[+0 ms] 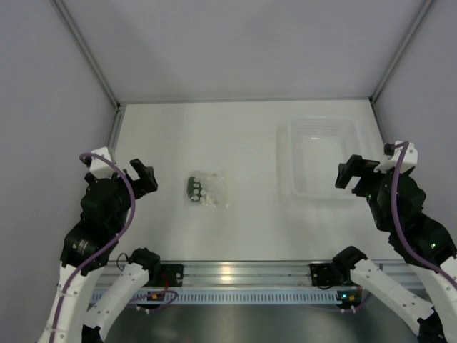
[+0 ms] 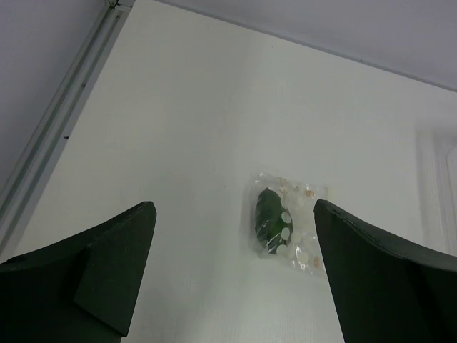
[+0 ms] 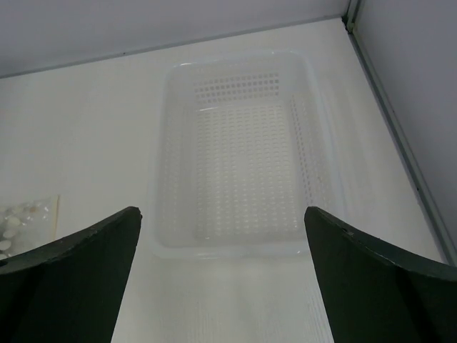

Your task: Open the zip-top bag and remove the fake food

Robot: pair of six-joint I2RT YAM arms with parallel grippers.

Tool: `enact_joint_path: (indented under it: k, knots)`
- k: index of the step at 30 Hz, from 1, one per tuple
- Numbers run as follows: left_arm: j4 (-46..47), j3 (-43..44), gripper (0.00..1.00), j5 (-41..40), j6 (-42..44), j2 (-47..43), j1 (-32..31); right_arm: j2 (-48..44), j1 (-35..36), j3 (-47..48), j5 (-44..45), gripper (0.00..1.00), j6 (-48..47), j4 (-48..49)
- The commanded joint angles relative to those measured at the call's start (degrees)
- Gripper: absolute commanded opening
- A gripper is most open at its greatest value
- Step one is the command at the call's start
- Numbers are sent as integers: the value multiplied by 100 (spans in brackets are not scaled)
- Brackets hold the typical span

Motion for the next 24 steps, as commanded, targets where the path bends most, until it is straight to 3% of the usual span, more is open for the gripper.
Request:
enact_joint_path:
  k: [1,10,16,20,24]
  knots:
    - [237,-7,99,-62,63,44,-12,68,80,96,180,99,102,75]
    - [237,-60,99,-71,89,-18,-12,-116,80,-308,-127,99,58,479]
    - [237,-60,99,25,63,-62,-12,42,71,-677,-1251,99,137,961]
    - [246,-174,99,96,-16,-141,-12,313,80,-1037,-2525,99,339,1611]
    - [281,-358,99,113,-209,-211,-12,902,80,-1537,-3720,86,760,2525]
